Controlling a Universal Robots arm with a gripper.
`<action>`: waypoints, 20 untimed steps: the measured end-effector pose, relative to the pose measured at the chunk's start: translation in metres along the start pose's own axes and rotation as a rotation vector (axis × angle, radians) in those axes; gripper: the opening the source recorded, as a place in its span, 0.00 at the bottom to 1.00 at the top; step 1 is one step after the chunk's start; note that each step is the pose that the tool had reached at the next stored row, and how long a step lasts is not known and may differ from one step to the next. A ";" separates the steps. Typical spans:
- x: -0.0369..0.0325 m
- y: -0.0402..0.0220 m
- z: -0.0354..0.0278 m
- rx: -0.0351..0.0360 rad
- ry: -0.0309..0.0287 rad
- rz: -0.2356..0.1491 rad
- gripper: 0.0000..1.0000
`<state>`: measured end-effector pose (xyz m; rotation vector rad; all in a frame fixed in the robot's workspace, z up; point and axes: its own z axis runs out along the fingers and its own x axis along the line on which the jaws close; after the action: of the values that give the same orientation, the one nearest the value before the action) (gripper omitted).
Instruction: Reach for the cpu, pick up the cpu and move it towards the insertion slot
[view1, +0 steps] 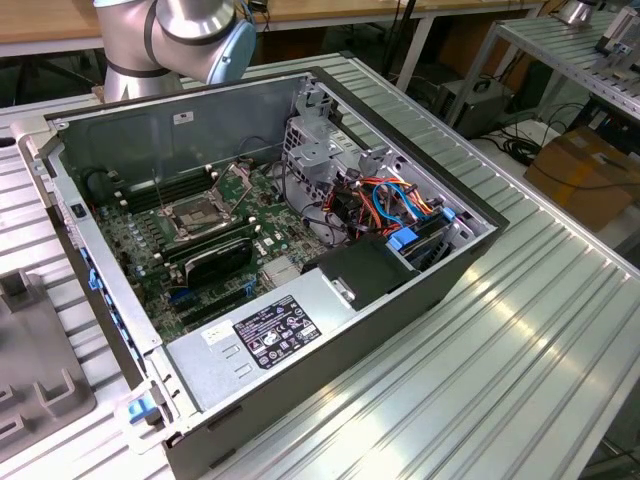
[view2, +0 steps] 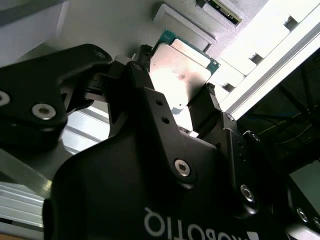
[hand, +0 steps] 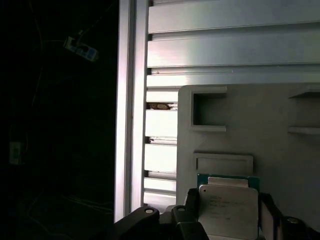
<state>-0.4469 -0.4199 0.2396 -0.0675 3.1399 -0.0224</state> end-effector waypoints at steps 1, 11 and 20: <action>0.0000 0.0000 -0.0017 0.0008 0.0000 0.000 0.55; -0.0001 0.0002 -0.0306 0.0145 0.0006 0.000 0.55; -0.0001 0.0000 -0.0494 0.0156 0.0006 0.000 0.55</action>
<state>-0.4469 -0.4192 0.2890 -0.0676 3.1398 -0.0469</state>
